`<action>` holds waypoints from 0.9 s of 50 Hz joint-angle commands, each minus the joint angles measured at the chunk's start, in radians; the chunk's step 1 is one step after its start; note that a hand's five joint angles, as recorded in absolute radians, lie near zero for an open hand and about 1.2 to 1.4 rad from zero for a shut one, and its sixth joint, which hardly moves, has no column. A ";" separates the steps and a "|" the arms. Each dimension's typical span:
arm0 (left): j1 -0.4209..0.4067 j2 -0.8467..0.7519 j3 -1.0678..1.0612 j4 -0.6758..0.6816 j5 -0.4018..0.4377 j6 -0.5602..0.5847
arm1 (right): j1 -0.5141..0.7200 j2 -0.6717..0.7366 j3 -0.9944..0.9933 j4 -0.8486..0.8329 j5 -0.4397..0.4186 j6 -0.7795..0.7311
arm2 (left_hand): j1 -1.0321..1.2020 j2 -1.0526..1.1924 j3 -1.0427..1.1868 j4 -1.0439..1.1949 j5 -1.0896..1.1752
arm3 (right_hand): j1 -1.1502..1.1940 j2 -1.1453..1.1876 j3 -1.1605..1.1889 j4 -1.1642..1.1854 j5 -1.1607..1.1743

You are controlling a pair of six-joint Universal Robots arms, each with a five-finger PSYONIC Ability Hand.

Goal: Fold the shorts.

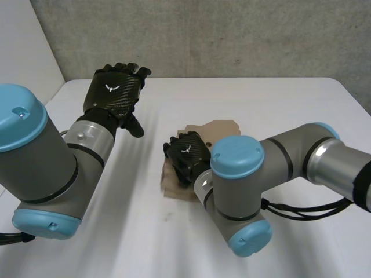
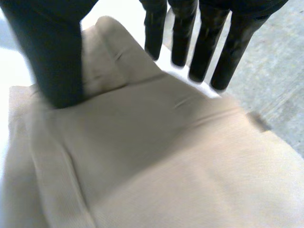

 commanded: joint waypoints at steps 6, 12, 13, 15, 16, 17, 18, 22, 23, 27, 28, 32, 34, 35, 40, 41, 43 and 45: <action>-0.004 0.008 0.031 0.007 0.056 0.003 | -0.220 -0.401 0.101 0.183 -0.012 0.243 | -0.018 -0.024 -0.032 -0.023 -0.041 | -0.201 -0.284 -0.300 -0.327 -0.321; -0.015 -0.004 0.083 0.008 0.105 -0.002 | -0.283 -0.417 0.065 0.321 -0.090 0.303 | -0.018 -0.024 -0.032 -0.023 -0.041 | -0.201 -0.284 -0.300 -0.327 -0.321; -0.024 -0.013 0.103 0.005 0.109 -0.005 | -0.297 -0.420 0.057 0.345 -0.116 0.323 | -0.018 -0.024 -0.032 -0.023 -0.041 | -0.201 -0.284 -0.300 -0.327 -0.321; -0.043 -0.033 0.118 0.002 0.110 -0.013 | -0.317 -0.420 0.051 0.358 -0.137 0.341 | -0.015 -0.021 -0.029 -0.020 -0.038 | -0.201 -0.284 -0.300 -0.327 -0.321; -0.055 -0.048 0.127 0.002 0.110 -0.016 | -0.337 -0.420 0.049 0.355 -0.147 0.354 | -0.018 -0.024 -0.032 -0.023 -0.041 | -0.201 -0.284 -0.300 -0.327 -0.321; -0.078 -0.082 0.149 0.001 0.110 -0.025 | -0.345 -0.420 0.046 0.352 -0.150 0.354 | -0.015 -0.021 -0.029 -0.020 -0.038 | -0.201 -0.284 -0.300 -0.327 -0.321; -0.089 -0.100 0.160 -0.004 0.109 -0.028 | -0.351 -0.420 0.045 0.352 -0.153 0.352 | -0.015 -0.021 -0.029 -0.020 -0.038 | -0.201 -0.284 -0.300 -0.327 -0.321; -0.116 -0.202 0.190 -0.044 0.109 -0.033 | -0.352 -0.366 0.031 0.343 -0.159 0.334 | -0.009 -0.016 -0.023 -0.014 -0.033 | -0.201 -0.284 -0.300 -0.327 -0.321; -0.118 -0.247 0.201 -0.067 0.107 -0.034 | -0.351 -0.302 0.020 0.340 -0.161 0.317 | -0.009 -0.016 -0.023 -0.014 -0.033 | -0.201 -0.284 -0.300 -0.327 -0.321; -0.116 -0.354 0.244 -0.122 0.105 -0.033 | -0.346 -0.177 -0.035 0.340 -0.159 0.248 | -0.009 -0.016 -0.023 -0.014 -0.033 | -0.201 -0.284 -0.300 -0.327 -0.321; -0.115 -0.374 0.252 -0.131 0.105 -0.031 | -0.346 -0.162 -0.043 0.340 -0.156 0.234 | -0.009 -0.016 -0.023 -0.014 -0.033 | -0.201 -0.284 -0.300 -0.327 -0.321; -0.101 -0.463 0.296 -0.168 0.107 -0.025 | -0.345 -0.047 -0.072 0.338 -0.147 0.142 | -0.004 -0.010 -0.017 -0.008 -0.027 | -0.201 -0.284 -0.300 -0.327 -0.321; -0.084 -0.495 0.316 -0.193 0.107 -0.019 | -0.345 -0.016 -0.077 0.337 -0.142 0.115 | -0.001 -0.007 -0.014 -0.005 -0.024 | -0.201 -0.284 -0.300 -0.327 -0.321; -0.077 -0.504 0.321 -0.203 0.107 -0.019 | -0.345 -0.004 -0.081 0.337 -0.142 0.105 | 0.002 -0.004 -0.011 -0.002 -0.021 | -0.201 -0.284 -0.300 -0.327 -0.321; -0.038 -0.523 0.332 -0.262 0.110 0.000 | -0.345 0.022 -0.084 0.326 -0.099 0.070 | 0.008 0.002 -0.005 0.004 -0.015 | -0.201 -0.284 -0.300 -0.327 -0.321; -0.037 -0.521 0.332 -0.266 0.110 0.001 | -0.345 0.021 -0.084 0.320 -0.092 0.068 | 0.008 0.002 -0.005 0.004 -0.015 | -0.201 -0.284 -0.300 -0.327 -0.321; -0.038 -0.519 0.332 -0.269 0.112 0.004 | -0.345 0.002 -0.083 0.310 -0.082 0.067 | 0.008 0.002 -0.005 0.004 -0.015 | -0.201 -0.284 -0.300 -0.327 -0.321; -0.041 -0.515 0.333 -0.269 0.113 0.004 | -0.345 -0.019 -0.080 0.307 -0.085 0.065 | 0.008 0.002 -0.005 0.004 -0.015 | -0.201 -0.284 -0.300 -0.327 -0.321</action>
